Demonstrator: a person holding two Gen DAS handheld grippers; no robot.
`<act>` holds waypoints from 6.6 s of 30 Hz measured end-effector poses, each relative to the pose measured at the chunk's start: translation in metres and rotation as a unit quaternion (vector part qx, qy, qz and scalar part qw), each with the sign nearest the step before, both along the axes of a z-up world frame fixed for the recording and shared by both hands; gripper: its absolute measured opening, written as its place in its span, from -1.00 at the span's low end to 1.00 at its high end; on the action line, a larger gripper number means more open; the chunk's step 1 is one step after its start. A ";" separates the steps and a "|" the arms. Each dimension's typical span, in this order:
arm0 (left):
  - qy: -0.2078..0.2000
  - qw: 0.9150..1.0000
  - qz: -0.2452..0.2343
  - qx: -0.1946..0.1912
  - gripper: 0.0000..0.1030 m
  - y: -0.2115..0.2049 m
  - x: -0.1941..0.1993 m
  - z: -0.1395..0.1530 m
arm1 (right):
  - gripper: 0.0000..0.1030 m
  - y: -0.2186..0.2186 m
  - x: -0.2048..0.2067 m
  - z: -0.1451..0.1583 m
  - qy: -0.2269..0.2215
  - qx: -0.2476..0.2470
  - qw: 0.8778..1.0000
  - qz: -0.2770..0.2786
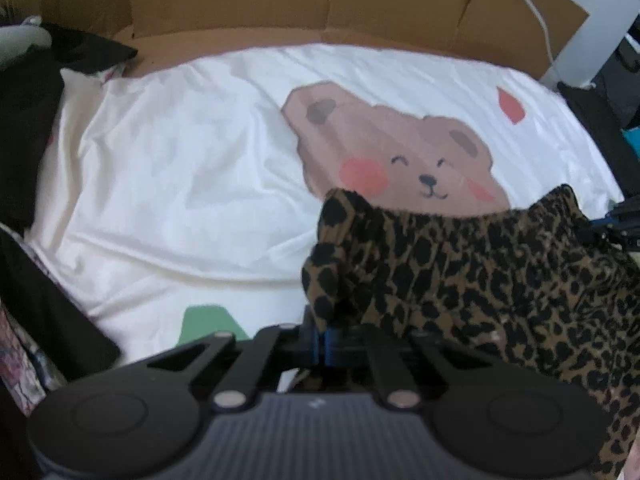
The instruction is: Fold clothes
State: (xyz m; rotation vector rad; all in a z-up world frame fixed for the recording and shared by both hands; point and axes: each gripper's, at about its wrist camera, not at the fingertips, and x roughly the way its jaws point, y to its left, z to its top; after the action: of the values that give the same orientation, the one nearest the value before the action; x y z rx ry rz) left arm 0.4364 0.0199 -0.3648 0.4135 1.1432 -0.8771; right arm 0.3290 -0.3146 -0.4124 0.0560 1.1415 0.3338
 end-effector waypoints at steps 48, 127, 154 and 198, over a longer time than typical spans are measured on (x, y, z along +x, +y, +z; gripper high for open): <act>-0.115 0.990 0.004 -0.079 -0.95 -0.121 0.089 0.056 | -1.00 -0.043 0.161 0.083 -0.136 -0.166 0.975 -0.065; -0.046 0.994 -0.031 0.097 -0.31 -0.110 -0.229 -0.002 | 0.01 -0.145 -0.125 0.021 -0.069 0.078 0.964 -0.244; -0.005 0.999 0.024 0.048 -0.96 -0.053 -0.237 0.034 | 0.01 -0.149 -0.145 -0.002 -0.064 0.144 0.938 -0.308; 0.196 0.953 0.183 -0.138 -0.93 -0.016 -0.207 -0.015 | -0.96 -0.182 -0.114 -0.041 -0.028 0.259 0.887 -0.381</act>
State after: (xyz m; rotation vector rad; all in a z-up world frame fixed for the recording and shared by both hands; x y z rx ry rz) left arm 0.2295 0.0043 -0.3796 -0.2124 1.3806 -0.7915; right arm 0.2152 -0.4964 -0.4535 0.9398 0.8633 -0.0764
